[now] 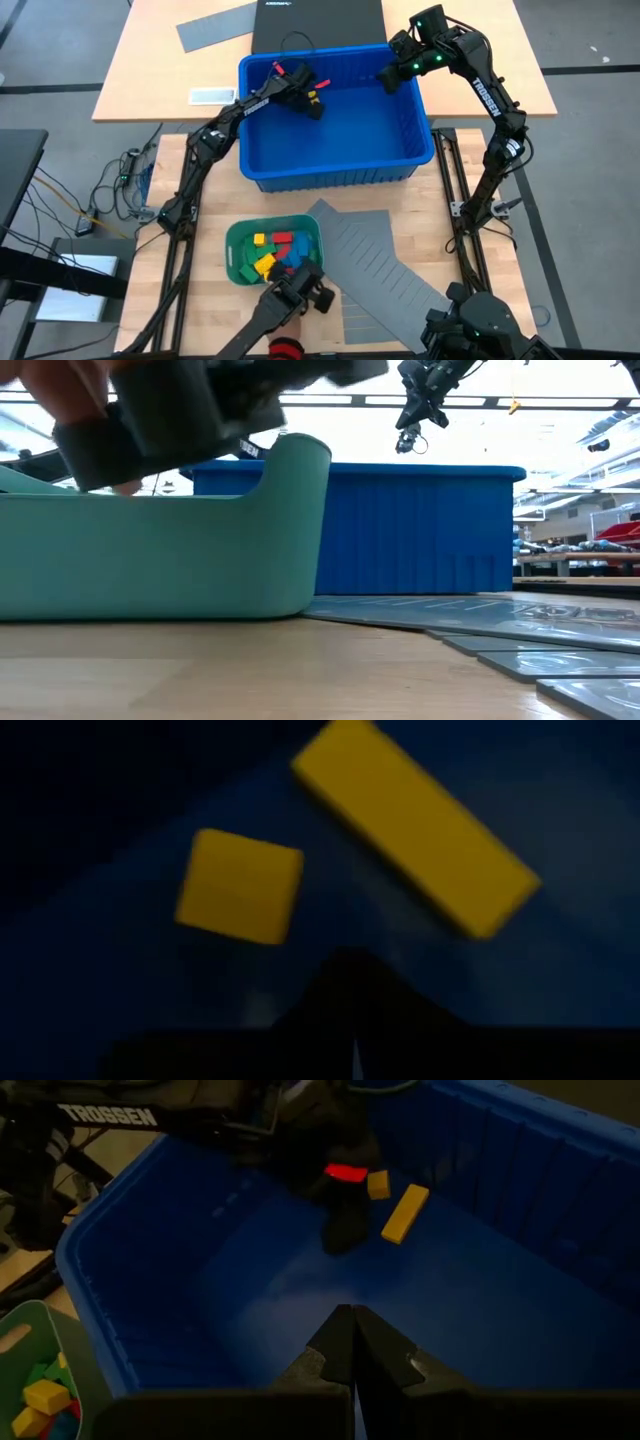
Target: Sort Items/Unsort Items
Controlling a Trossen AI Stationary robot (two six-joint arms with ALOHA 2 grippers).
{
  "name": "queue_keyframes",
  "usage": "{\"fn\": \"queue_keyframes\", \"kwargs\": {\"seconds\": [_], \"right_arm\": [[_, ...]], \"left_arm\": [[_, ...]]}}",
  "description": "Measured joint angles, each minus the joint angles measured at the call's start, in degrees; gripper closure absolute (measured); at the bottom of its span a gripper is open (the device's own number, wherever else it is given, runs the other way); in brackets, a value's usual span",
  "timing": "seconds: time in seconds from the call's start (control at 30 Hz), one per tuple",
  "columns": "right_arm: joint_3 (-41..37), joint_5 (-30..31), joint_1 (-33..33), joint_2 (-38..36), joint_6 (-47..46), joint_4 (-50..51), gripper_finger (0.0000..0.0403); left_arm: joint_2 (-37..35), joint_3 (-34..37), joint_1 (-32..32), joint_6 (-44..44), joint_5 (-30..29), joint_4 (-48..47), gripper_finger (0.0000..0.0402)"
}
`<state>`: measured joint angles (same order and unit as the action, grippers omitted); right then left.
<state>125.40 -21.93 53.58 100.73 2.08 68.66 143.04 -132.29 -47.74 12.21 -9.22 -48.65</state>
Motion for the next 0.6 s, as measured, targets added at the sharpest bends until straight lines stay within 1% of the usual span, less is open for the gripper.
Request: {"fn": "queue_keyframes", "kwargs": {"seconds": [0.07,0.23,0.3,0.37,0.47,0.6], "right_arm": [[0.0,0.0,0.0,0.0,0.1,0.0,0.0402],[0.0,0.0,0.0,0.0,0.1,0.0,0.0402],[0.0,0.0,0.0,0.0,0.1,0.0,0.0401],[0.0,0.0,0.0,0.0,0.1,0.0,0.0401],[0.0,-0.2,0.0,0.0,0.1,0.1,0.0401],[0.0,-0.8,0.0,0.0,-0.5,0.5,0.0401]], "left_arm": [[-0.5,0.0,0.9,0.0,1.4,-0.1,0.0401],[-2.4,-0.2,3.5,0.3,2.4,-1.2,0.0401],[-2.9,-2.0,3.8,2.0,2.5,-2.1,0.0401],[-3.1,-2.8,3.3,3.3,2.3,-2.4,0.0401],[-3.5,-2.6,2.1,2.9,2.1,-2.0,0.0393],[-3.6,-2.6,0.7,1.6,2.0,-2.4,0.0366]]}}
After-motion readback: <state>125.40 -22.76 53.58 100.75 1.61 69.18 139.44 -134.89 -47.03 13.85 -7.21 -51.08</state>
